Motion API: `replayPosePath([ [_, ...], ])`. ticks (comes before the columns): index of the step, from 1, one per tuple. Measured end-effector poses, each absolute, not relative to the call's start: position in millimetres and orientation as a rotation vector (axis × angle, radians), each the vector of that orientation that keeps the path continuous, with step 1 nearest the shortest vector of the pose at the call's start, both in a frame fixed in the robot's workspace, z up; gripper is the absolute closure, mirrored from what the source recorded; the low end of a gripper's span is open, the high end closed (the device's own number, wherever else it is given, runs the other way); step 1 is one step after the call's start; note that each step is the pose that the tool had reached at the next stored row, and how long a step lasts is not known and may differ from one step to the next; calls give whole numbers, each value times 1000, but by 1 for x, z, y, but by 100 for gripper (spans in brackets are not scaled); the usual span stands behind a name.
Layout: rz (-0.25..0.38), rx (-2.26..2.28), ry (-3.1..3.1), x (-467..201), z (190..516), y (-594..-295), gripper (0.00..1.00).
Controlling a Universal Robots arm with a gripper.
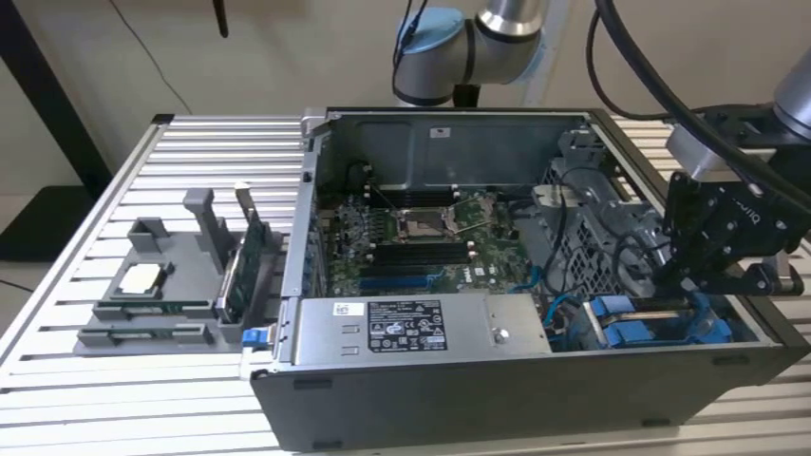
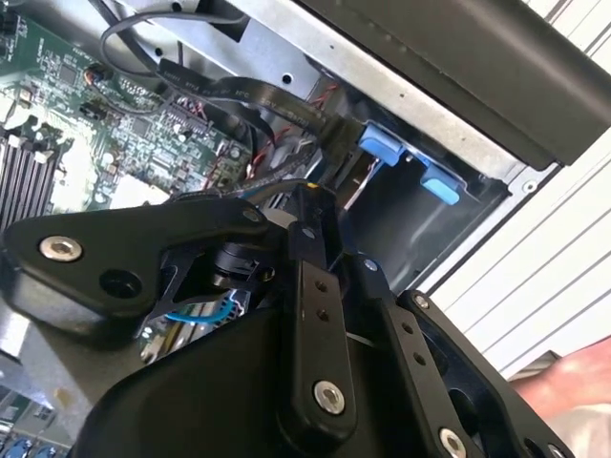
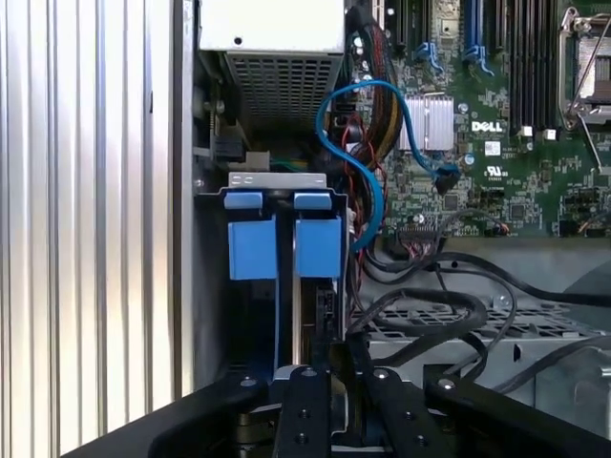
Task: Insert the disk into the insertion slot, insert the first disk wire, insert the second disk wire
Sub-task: 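Insert the first disk wire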
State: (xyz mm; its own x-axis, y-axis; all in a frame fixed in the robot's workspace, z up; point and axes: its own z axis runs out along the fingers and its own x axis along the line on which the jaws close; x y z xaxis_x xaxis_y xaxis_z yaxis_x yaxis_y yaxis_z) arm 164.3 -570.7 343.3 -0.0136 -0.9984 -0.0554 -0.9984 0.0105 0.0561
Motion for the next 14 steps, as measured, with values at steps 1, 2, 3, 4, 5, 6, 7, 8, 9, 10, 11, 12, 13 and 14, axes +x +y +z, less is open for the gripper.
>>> replayPosePath([
  [1, -124, 2208, -2232, 165, 343, -571, 81],
  [2, -124, 2210, -2231, 167, 342, -570, 81],
  [3, -123, 2213, -2229, 167, 342, -570, 81],
  [4, -122, 2216, -2227, 168, 341, -570, 81],
  [5, -120, 2219, -2224, 168, 341, -570, 81],
  [6, -119, 2223, -2222, 168, 341, -570, 81],
  [7, -117, 2228, -2218, 169, 340, -570, 81],
  [8, -116, 2233, -2213, 169, 340, -570, 81],
  [9, -115, 2238, -2209, 170, 340, -570, 81],
  [10, -115, 2243, -2205, 170, 339, -570, 81],
  [11, -115, 2246, -2202, 171, 339, -570, 81],
  [12, -115, 2247, -2201, 171, 339, -570, 81],
  [13, -115, 2248, -2200, 171, 339, -570, 81],
  [14, -114, 2249, -2199, 171, 338, -570, 81],
])
